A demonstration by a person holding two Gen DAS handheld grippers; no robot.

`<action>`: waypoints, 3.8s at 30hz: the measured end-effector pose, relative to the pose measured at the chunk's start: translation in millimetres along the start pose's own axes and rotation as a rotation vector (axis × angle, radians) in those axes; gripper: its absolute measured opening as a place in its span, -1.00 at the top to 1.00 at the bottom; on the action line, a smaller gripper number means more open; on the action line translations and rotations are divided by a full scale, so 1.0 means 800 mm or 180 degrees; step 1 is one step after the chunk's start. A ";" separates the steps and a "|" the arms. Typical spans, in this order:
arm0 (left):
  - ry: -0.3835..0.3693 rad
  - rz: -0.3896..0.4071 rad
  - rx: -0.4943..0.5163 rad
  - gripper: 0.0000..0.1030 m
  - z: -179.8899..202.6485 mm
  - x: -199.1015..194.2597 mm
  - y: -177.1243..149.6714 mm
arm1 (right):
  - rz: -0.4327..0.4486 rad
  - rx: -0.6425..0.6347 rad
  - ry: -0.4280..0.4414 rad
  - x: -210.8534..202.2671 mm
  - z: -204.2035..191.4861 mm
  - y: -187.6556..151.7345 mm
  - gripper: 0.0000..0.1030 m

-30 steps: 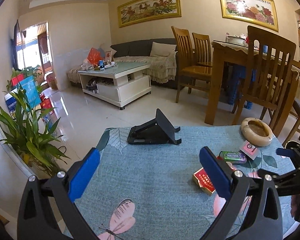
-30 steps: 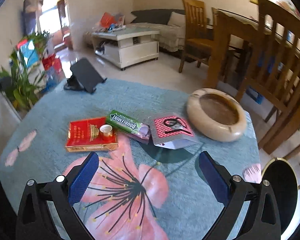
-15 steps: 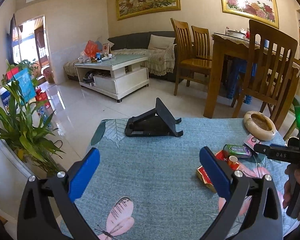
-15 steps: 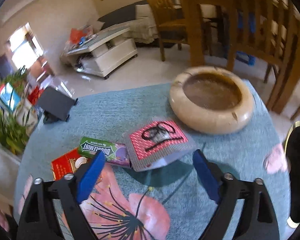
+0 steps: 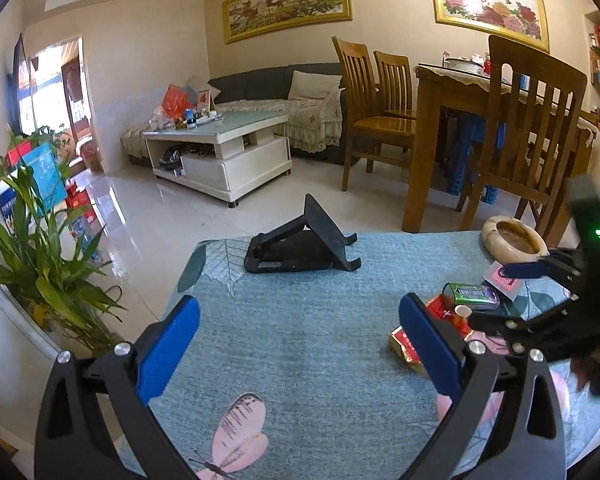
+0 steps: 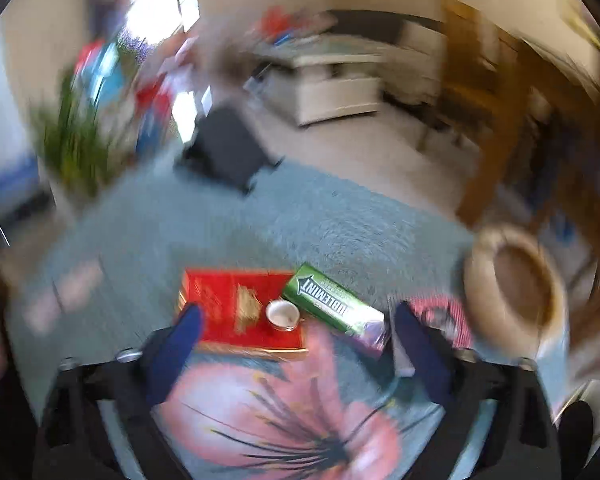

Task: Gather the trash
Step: 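Grasp the green Doublemint gum pack with the right tool and lift it, then grasp the small paper cup on the red box with the left tool while the right tool holds the gum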

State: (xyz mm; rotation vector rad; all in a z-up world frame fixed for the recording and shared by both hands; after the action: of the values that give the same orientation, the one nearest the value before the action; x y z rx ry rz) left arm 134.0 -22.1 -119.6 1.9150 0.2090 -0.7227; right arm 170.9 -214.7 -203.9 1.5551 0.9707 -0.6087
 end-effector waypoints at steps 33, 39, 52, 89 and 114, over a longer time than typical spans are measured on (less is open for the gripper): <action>-0.1506 0.0279 0.1927 -0.94 0.153 0.059 0.020 | 0.0210 0.0976 0.1321 -0.110 0.075 -0.118 0.40; -0.1583 0.0004 0.2497 -0.94 0.201 0.110 0.011 | 0.0368 0.1139 0.1245 -0.128 0.094 -0.134 0.40; -0.1857 0.0080 0.1804 -0.61 0.213 0.123 0.019 | 0.0463 0.1115 0.1278 -0.136 0.091 -0.133 0.40; -0.2016 -0.0175 0.1353 -0.48 0.196 0.113 -0.027 | 0.0125 0.0642 0.0667 -0.089 0.067 -0.141 0.40; -0.2442 -0.0530 0.0225 0.28 0.175 0.137 -0.020 | 0.0165 0.0638 0.0591 -0.089 0.067 -0.144 0.40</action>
State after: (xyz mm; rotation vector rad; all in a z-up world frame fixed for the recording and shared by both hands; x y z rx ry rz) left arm 160.3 -156.2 -234.3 1.5639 -0.1433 -1.5297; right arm 43.1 -283.4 -220.0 1.8349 1.0287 -0.5451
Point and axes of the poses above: each gripper's, at about its wrist camera, not at the fingertips, and x roughly the way its jaws point, z to its right, y to its top, the point moved 6 cm from there along x, roughly the way its jaws point, and after that the axes turned 15 degrees about x, right-handed, at the moved point
